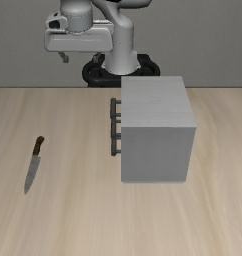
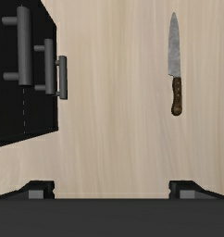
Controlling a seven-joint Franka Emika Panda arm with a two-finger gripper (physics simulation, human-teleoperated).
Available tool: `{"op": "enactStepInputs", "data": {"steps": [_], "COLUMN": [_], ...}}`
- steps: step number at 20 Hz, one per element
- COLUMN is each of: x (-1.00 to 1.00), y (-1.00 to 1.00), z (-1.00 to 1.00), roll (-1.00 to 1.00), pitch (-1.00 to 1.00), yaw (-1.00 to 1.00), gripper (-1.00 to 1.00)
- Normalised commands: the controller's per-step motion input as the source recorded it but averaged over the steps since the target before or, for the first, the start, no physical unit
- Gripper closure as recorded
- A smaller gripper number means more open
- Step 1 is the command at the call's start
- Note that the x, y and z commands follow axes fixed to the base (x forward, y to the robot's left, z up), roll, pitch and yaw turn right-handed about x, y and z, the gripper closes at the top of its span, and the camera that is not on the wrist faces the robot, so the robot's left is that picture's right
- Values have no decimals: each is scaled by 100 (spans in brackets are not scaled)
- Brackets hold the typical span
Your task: Pick up the knife and place it on the top of the cabinet
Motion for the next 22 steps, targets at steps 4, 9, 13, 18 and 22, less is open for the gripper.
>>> {"op": "enactStepInputs", "data": {"steps": [4,9,13,18,22], "x": [0,0,50,100,25], "y": [-100,-100,-50,0,0], "z": [0,0,0,0,-75], "roll": [0,0,0,0,0], "pitch": [0,0,0,0,0], "yaw": [0,0,0,0,0], "gripper": [-100,-100,-100,-100,-100]}}
